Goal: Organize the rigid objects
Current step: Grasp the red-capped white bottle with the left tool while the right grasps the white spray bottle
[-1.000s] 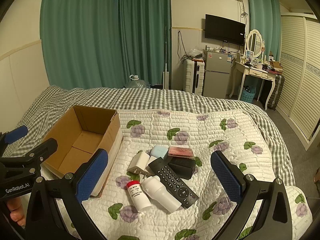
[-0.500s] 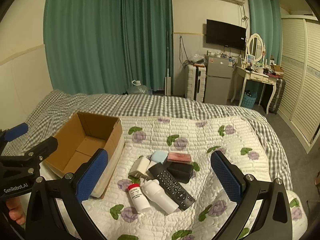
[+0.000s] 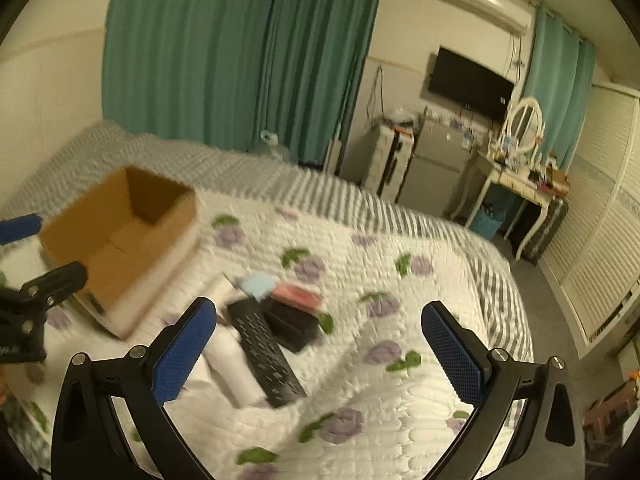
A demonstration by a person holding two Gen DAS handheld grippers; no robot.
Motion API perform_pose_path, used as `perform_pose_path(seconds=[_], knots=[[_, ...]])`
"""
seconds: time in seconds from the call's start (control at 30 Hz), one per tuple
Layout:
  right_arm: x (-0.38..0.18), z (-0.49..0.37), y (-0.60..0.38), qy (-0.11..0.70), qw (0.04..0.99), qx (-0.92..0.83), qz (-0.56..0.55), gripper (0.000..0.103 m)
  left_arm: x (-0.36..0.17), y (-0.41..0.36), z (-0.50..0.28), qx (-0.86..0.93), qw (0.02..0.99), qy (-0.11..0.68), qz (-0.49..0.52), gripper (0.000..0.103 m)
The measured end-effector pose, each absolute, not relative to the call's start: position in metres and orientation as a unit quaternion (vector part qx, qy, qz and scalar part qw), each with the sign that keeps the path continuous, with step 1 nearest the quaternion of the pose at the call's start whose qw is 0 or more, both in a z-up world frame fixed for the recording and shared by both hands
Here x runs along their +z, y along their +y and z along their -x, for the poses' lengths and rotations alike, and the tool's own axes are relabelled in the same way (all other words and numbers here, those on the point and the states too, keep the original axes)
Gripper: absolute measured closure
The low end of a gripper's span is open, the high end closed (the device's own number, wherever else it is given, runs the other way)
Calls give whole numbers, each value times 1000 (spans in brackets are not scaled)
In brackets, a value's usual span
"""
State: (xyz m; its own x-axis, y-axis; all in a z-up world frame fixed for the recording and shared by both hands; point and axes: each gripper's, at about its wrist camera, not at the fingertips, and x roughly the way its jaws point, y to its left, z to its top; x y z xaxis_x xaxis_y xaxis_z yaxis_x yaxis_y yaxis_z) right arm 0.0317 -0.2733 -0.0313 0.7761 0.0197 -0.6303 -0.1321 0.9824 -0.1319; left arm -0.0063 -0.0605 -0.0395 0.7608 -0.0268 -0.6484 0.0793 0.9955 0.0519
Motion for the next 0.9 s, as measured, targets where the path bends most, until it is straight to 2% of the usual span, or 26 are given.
perform_pose_path(seconds=[0.2,0.33,0.83,0.87,0.9], knots=[[-66,-46,-281,378,921,53,81,0,-105,-97,-6,-59,906,414,-59,3],[-76,-56,-282,397,912,70,74,0,-134,-105,-18,-61,889,453,-37,4],[-104,-71,-269,443,886,93,102,0,-179,-114,-52,-47,876,478,-34,10],[-105,-71,-267,444,885,94,104,0,-180,-114,-54,-51,874,482,-33,12],[-106,-71,-266,445,885,93,106,0,-182,-114,-55,-56,873,484,-31,21]])
